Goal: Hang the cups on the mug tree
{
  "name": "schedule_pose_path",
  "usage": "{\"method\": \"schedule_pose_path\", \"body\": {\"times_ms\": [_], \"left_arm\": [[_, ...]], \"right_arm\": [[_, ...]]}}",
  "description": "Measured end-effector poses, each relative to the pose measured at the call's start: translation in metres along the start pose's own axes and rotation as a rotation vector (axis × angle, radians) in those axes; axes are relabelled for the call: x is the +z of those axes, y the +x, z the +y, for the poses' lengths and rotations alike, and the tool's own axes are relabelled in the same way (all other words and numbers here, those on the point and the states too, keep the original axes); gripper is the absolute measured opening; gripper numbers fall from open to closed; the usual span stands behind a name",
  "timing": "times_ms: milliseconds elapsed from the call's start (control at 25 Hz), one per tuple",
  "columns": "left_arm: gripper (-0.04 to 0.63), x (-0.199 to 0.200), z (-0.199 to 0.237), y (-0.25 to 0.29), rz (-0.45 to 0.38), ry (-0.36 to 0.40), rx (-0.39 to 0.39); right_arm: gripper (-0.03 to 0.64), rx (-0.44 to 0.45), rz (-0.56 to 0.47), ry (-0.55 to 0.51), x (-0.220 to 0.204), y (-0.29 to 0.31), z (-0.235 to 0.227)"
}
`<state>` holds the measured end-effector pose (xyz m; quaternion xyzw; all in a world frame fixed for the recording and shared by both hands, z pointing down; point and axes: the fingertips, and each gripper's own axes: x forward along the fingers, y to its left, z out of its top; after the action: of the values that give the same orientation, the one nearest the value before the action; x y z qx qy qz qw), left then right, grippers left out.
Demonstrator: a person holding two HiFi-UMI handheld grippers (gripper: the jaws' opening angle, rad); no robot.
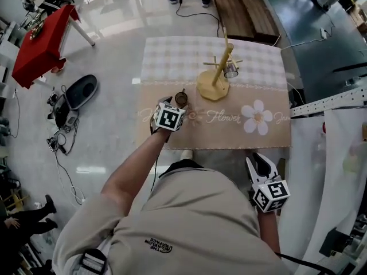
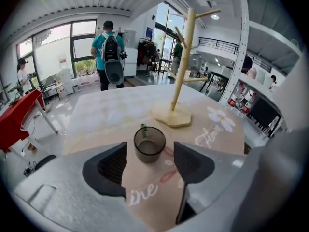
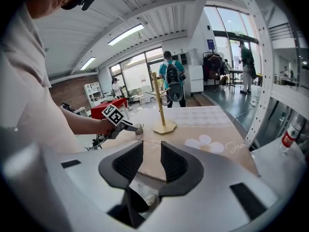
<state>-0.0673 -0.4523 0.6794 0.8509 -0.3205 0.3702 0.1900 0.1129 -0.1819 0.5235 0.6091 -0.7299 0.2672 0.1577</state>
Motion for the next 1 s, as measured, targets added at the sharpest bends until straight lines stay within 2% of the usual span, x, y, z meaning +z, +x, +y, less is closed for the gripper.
{"method": "schedule_pose_path", "body": {"times_ms": [120,240,520,720,1000], "left_arm": [[0.29,-0.003,0.008,0.024,0.013,0.01,-0.001],[0.288,-0.006,0.005,0.038,0.05,0.065,-0.015],[0.27,0.005,0.009,0.041,0.01,0.178,0.019],[0.27,0.053,0.016,0.011,-0.124,0.284,0.077],[0.27,0.138,-0.001,-0.044,-0.334,0.4,0.105]], "right_arm": [[0.123,-0.045,0.006,0.031,-0.004,-0.004,-0.005],[0.123,-0.089,0.012,0.062,-0.007,-0.006,-0.006],[0.123,-0.136,0.045,0.096,-0.012,-0.006,-0.004],[0.123,-0.14,0.049,0.113,-0.013,-0.005,-0.003],[0.123,-0.117,0.044,0.108,-0.006,0.005,0.001]]}}
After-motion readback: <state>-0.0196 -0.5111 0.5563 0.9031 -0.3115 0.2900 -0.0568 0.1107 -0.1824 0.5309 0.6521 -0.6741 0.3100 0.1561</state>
